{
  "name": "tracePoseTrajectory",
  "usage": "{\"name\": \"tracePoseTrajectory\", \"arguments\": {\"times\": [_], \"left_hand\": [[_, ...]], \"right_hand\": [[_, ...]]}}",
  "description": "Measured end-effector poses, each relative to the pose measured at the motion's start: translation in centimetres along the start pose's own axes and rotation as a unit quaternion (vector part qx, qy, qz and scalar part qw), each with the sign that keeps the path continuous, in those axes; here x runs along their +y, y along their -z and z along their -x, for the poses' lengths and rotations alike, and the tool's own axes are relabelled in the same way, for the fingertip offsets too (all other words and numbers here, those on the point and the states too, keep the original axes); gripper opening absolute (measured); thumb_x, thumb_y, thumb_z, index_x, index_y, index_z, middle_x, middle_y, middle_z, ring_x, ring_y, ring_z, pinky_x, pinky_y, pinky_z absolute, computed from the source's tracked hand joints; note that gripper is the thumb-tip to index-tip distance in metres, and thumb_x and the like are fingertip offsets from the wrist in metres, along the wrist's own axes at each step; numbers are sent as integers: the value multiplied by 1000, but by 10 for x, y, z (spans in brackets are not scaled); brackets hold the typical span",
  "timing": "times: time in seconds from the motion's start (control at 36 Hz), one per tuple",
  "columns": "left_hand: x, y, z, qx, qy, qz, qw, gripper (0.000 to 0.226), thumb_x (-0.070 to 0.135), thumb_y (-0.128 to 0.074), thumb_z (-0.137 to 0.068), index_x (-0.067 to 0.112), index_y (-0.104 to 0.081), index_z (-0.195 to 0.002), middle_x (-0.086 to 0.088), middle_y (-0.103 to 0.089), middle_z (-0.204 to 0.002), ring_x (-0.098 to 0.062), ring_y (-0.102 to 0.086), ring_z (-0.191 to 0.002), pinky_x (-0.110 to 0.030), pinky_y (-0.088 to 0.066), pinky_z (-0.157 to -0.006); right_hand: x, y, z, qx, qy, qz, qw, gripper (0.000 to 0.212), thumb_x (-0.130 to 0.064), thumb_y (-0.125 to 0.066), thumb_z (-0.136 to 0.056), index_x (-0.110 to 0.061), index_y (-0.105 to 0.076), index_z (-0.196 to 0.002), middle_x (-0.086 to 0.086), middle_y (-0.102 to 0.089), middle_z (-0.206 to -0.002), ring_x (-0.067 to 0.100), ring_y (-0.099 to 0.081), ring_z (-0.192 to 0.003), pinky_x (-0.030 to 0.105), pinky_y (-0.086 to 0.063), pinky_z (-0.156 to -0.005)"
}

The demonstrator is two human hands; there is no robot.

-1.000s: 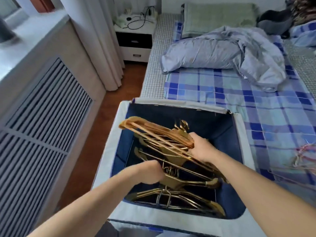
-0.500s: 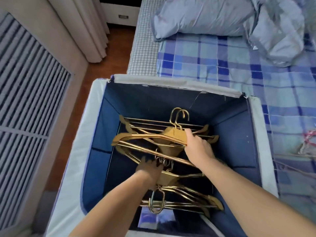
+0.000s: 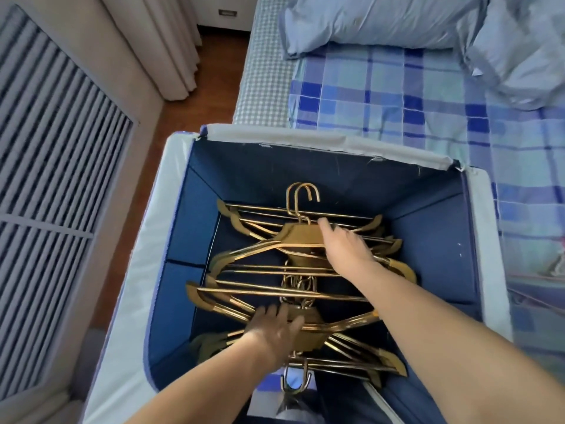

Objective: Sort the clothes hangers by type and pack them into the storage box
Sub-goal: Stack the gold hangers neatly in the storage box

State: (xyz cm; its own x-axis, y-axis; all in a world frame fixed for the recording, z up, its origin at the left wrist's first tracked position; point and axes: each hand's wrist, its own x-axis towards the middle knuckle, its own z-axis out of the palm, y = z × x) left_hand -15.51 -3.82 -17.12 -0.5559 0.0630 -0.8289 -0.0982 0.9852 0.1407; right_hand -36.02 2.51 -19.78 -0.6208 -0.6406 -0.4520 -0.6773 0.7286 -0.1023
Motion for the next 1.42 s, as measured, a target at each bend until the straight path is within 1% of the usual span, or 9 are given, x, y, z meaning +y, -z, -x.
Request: {"name": "tracePoseTrajectory", "arguments": {"times": [0.08, 0.19, 0.36, 0.47, 0.72, 0.89, 1.08, 1.19, 1.42], "left_hand": [[-8, -6, -8, 6, 3, 14, 1000, 70, 12, -62, -93, 20, -24, -151, -19, -29, -154, -40, -34, -139, -53, -31, -116], [-9, -6, -21, 27, -24, 58, 998, 70, 11, -61, -93, 20, -27, -152, -14, -32, -154, -35, -35, -140, -52, -31, -117], [-9, -1, -33, 5, -30, 121, 992, 70, 23, -58, -98, 26, -20, -156, -14, -21, -163, -37, -24, -149, -53, -23, -121], [-2, -4, -34, -30, -33, 158, 986, 68, 23, -59, -96, 29, -22, -153, -12, -20, -160, -37, -35, -139, -51, -39, -110], [-4, -16, -27, 3, -37, 186, 982, 75, 11, -61, -93, 42, -22, -150, -8, -23, -158, -37, -27, -144, -48, -28, -117], [-5, -10, -34, 18, -41, 159, 986, 88, -1, -65, -84, 40, -24, -150, -9, -29, -151, -34, -24, -143, -51, -30, -117], [5, -7, -31, 27, -28, 119, 992, 90, -4, -66, -86, 30, -21, -157, -13, -21, -159, -37, -16, -149, -53, -25, -119], [-4, -11, -39, 53, -33, 117, 991, 89, 7, -67, -90, 33, -16, -158, -12, -25, -157, -36, -19, -148, -57, -23, -120], [-15, -11, -45, 79, -30, 128, 988, 81, 18, -59, -98, 35, -9, -159, -9, -28, -160, -33, -22, -151, -49, -13, -124]], "right_hand": [[6, -15, -3, -43, -7, -33, 999, 87, -4, -70, -86, -25, -18, -153, 12, -61, -123, 28, -64, -108, 38, -55, -86], [8, -30, 0, -74, 4, -17, 997, 104, 6, -69, -80, -27, -8, -157, 19, -29, -158, 38, -34, -144, 48, -40, -111], [2, -31, -2, -81, -21, -39, 996, 108, 6, -70, -80, -31, -4, -158, 17, -32, -157, 39, -31, -145, 49, -40, -110], [4, -35, 1, -84, -39, -63, 994, 100, 6, -67, -81, -29, -11, -156, 16, -41, -151, 37, -41, -139, 48, -45, -106], [13, -26, 2, -28, -53, -104, 993, 72, 0, -64, -87, -22, -25, -143, 8, -62, -111, 20, -59, -87, 30, -47, -67], [15, -13, -5, -101, -20, -103, 989, 79, 0, -62, -90, -26, -19, -151, 5, -58, -105, 16, -58, -79, 26, -43, -55], [10, -30, -4, -100, -47, -77, 991, 85, 1, -66, -84, -24, -20, -152, 11, -62, -116, 29, -63, -103, 39, -52, -73], [15, -31, -6, -65, -57, -12, 996, 96, 0, -72, -80, -18, -16, -156, 17, -50, -140, 36, -40, -136, 47, -49, -100], [21, -30, 1, -85, -91, -34, 992, 84, -10, -68, -87, -15, -19, -155, 18, -49, -142, 36, -43, -135, 49, -43, -108]]}}
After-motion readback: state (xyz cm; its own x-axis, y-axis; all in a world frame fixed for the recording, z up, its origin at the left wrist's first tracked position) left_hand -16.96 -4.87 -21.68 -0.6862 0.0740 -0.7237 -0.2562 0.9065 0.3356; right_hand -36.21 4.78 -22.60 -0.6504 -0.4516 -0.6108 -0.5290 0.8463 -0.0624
